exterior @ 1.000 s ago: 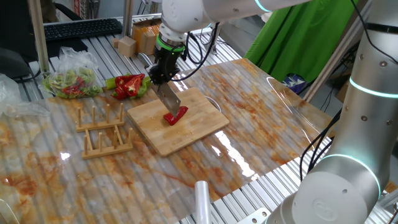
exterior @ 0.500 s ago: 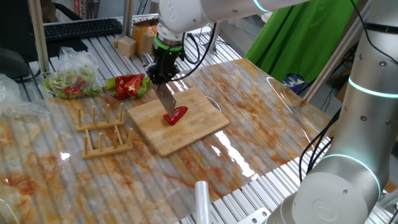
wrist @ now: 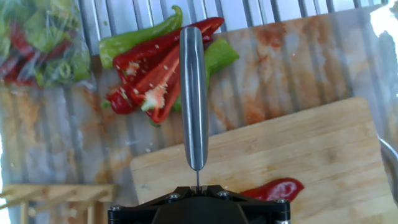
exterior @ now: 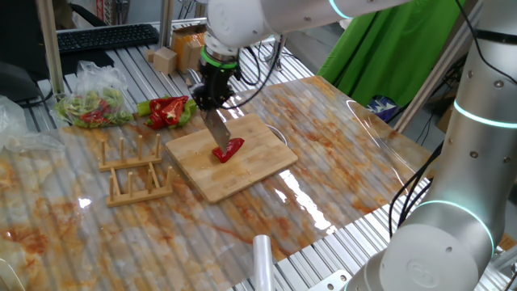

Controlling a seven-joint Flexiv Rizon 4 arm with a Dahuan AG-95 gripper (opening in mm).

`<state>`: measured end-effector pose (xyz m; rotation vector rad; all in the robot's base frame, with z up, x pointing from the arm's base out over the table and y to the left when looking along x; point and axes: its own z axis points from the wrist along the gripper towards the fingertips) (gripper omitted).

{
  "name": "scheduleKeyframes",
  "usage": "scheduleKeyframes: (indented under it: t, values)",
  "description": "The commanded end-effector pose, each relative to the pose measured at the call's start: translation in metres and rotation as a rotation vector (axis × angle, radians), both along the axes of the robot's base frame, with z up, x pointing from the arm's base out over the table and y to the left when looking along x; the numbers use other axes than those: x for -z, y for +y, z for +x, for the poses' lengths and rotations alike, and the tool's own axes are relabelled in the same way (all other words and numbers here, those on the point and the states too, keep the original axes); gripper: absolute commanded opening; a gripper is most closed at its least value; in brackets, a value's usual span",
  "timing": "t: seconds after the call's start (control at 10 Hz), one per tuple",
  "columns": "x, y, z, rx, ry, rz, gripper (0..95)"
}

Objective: Chop the chili peppers

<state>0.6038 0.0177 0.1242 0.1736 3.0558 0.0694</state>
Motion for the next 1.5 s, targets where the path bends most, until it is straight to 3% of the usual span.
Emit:
scheduleKeyframes:
  t: [0.1,0.3,0.7,1.2,1.5]
  values:
    - [0.000,-0.013,-0.015,-0.052,-0.006,-0.005,0.0]
    - [0.006,-0.022,-0.028,-0.077,-0.023,-0.008,0.0]
    - [0.016,-0.026,-0.043,-0.104,-0.033,-0.011,0.0]
    - [0.035,-0.026,-0.044,-0.097,-0.052,-0.006,0.0]
    - [0.038,-0.026,-0.043,-0.113,-0.054,-0.009,0.0]
